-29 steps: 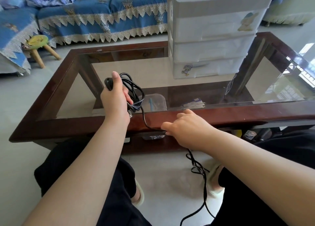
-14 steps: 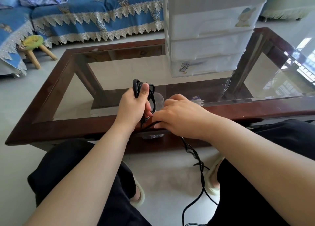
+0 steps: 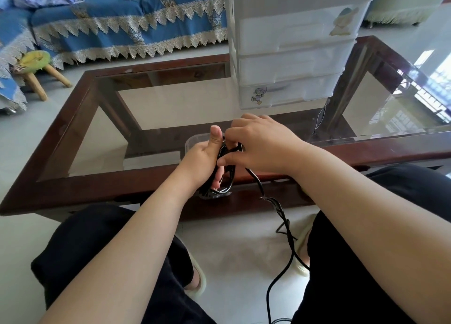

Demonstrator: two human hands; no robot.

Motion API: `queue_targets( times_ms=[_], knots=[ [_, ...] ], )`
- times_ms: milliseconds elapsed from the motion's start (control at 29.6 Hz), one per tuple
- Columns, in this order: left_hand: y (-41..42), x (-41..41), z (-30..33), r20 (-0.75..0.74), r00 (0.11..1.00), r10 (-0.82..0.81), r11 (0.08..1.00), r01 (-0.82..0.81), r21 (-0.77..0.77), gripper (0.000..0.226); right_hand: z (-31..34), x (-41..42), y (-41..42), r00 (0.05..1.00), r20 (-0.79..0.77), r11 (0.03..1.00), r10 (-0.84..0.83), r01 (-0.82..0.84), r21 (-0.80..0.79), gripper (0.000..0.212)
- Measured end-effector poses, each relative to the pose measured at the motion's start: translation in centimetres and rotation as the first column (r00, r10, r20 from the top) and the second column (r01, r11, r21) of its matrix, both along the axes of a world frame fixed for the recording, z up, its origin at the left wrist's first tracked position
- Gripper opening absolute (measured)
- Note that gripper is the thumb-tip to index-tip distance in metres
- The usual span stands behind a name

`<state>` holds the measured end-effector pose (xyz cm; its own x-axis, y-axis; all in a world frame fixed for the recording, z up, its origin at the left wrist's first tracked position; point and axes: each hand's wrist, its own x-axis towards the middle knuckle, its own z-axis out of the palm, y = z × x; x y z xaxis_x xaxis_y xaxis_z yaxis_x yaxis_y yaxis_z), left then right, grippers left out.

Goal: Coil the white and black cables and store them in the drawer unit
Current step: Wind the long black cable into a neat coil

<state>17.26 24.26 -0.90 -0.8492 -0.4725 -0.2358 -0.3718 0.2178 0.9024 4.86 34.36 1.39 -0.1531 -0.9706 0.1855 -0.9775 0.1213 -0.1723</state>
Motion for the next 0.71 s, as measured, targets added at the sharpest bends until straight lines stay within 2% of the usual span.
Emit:
queue_targets(
  times_ms=[101,203,304,371,405,439,506,574,709],
  knots=[
    [-0.4,0.3,0.3,0.047,0.994,-0.095,0.993,0.091,0.077,0.083,0.0,0.1,-0.2,1.000,0.006,1.000,-0.013,0.013,-0.027,0.047],
    [-0.5,0.5,0.5,0.033,0.984,-0.173,0.968,0.164,0.188,0.075,0.2,-0.3,-0.2,0.997,0.070,1.000,-0.025,0.025,-0.002,0.044],
    [-0.8,0.7,0.2,0.027,0.971,-0.239,0.948,0.228,0.223,0.060,-0.1,-0.5,-0.2,0.986,0.168,0.999,-0.004,-0.003,0.043,0.021],
    [-0.9,0.8,0.3,0.039,0.961,-0.274,0.936,0.257,0.241,0.035,-0.1,-0.4,-0.2,0.968,0.252,0.996,-0.009,-0.013,0.087,0.024],
    [-1.0,0.8,0.4,0.044,0.957,-0.286,0.933,0.267,0.242,0.023,-0.1,-0.5,-0.3,0.954,0.299,0.994,-0.013,-0.021,0.109,0.028],
    [-1.0,0.9,0.5,0.054,0.953,-0.298,0.931,0.278,0.234,0.021,0.0,-0.5,-0.3,0.935,0.355,0.991,-0.016,-0.032,0.129,0.030],
    [-1.3,1.0,0.4,0.075,0.949,-0.307,0.934,0.285,0.214,0.029,0.1,-0.8,-0.3,0.880,0.474,0.985,-0.034,-0.049,0.163,0.033],
    [-1.5,1.2,0.2,0.088,0.952,-0.294,0.945,0.277,0.172,0.029,0.4,-1.3,0.0,0.824,0.564,0.983,-0.054,-0.056,0.175,0.035],
    [-1.6,1.3,0.1,0.082,0.982,-0.170,0.984,0.165,0.070,0.012,0.6,-2.1,0.6,0.796,0.598,0.991,-0.092,0.014,0.133,0.034]
  ],
)
